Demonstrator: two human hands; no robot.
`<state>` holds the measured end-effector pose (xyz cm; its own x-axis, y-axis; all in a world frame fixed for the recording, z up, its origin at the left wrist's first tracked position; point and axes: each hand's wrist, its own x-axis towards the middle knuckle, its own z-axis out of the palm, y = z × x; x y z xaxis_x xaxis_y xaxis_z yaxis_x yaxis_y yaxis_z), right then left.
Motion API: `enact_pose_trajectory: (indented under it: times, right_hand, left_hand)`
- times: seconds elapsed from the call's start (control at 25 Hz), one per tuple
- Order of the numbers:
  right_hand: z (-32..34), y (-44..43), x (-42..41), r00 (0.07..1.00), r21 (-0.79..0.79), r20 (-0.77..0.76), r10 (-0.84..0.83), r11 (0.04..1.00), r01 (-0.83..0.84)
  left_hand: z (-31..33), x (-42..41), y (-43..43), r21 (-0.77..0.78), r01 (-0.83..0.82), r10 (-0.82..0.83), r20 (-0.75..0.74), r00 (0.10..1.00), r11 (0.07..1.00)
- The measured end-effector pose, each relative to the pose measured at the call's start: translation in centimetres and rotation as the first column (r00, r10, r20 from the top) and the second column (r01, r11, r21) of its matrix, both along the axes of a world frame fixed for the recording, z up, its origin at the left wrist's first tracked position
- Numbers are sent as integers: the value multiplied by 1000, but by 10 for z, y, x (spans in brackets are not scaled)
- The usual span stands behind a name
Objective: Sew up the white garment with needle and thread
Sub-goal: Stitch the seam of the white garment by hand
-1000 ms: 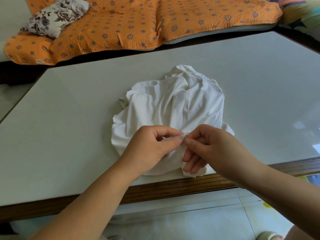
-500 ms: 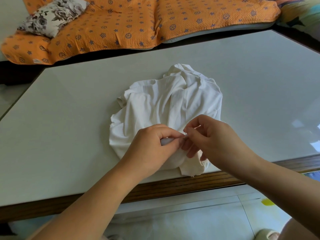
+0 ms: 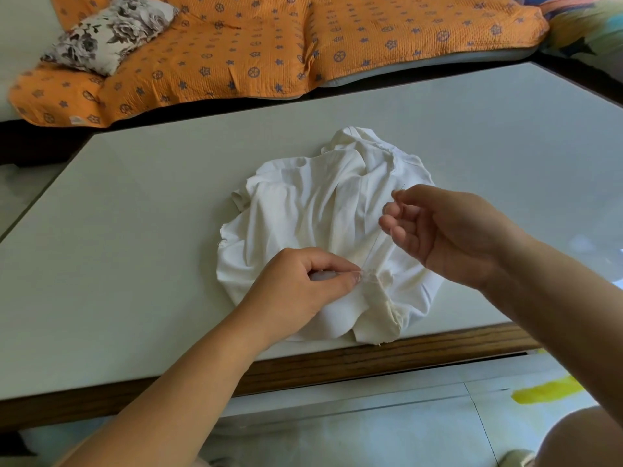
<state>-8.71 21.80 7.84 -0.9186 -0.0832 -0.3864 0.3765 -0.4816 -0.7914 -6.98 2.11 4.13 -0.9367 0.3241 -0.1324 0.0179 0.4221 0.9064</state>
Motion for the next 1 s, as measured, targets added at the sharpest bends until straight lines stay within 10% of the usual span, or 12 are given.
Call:
enact_pose_trajectory:
  times: [0.16, 0.48, 1.0]
  right_hand:
    - [0, 8, -6, 995, -60, -84, -56, 997, 51]
    - [-3, 17, -15, 903, 309, -404, -145, 907, 285]
    - [-24, 25, -25, 852, 761, -522, 41, 475, 442]
  left_hand:
    - [1, 0, -1, 7, 22, -23, 55, 998, 1000]
    - [3, -1, -3, 21, 33, -36, 150, 988, 999]
    - [7, -1, -7, 3, 39, -38, 212, 977, 999]
